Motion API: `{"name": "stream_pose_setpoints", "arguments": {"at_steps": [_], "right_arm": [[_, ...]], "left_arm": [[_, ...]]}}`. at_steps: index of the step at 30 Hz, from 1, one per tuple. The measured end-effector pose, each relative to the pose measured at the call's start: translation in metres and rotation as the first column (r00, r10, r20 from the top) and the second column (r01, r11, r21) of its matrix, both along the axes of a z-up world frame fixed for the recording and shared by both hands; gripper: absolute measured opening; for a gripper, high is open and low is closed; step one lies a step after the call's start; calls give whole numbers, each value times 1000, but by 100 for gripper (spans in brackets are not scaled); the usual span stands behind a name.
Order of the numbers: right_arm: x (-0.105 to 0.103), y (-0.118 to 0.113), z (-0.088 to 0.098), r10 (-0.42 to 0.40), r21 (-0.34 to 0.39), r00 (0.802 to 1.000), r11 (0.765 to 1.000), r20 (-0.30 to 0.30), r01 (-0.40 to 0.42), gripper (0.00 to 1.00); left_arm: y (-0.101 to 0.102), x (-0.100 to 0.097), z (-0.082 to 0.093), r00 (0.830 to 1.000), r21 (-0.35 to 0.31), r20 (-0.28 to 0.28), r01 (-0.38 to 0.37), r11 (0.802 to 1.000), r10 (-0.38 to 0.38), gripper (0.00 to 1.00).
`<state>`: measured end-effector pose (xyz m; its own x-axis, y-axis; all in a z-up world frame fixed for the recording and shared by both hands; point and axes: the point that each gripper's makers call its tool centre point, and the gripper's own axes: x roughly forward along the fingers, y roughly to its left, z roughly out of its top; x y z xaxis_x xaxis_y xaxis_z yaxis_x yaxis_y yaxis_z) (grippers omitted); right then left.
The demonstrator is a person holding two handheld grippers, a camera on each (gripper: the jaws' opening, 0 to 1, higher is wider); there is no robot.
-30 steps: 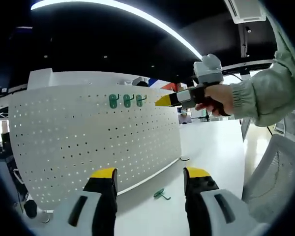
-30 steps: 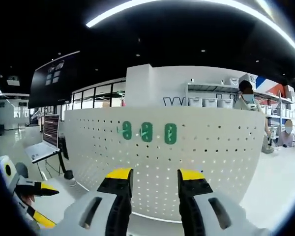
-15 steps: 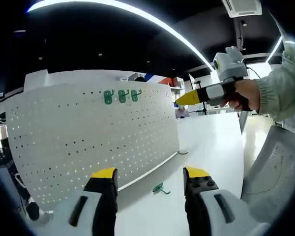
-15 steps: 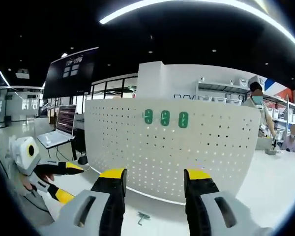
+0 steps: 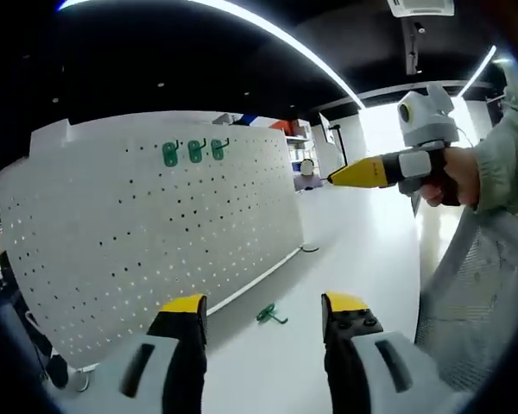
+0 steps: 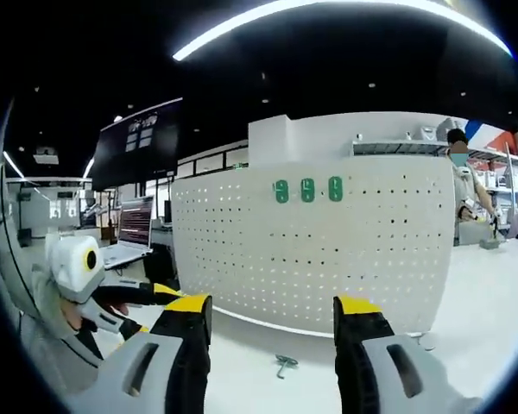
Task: Insert the hook assembly into the mounting plate slot until the hook locks in place.
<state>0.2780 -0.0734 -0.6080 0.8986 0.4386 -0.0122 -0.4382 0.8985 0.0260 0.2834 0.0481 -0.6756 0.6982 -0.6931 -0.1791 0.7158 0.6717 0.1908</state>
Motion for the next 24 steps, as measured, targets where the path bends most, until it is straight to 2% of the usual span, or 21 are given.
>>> {"name": "stream_pose_setpoints", "arguments": {"at_steps": [11,14,19,24], "right_arm": [[-7,5,-6,28,36,1000,999,4,-28,55],[-8,10,-8,45,8,999,999,5,-45,55],[-9,14,-9,63,17,998,998,1,-63,55],[-9,17,-11,84,28,996,996,-10,-84,55]], "left_arm": [[2,2,-12,999,12,-47,-13,1000,14,55],[5,5,-12,998,5,-60,-23,1000,23,53],[9,13,-1,996,-33,-79,-44,998,41,54],[6,21,7,995,-22,-98,10,1000,-12,57]]}}
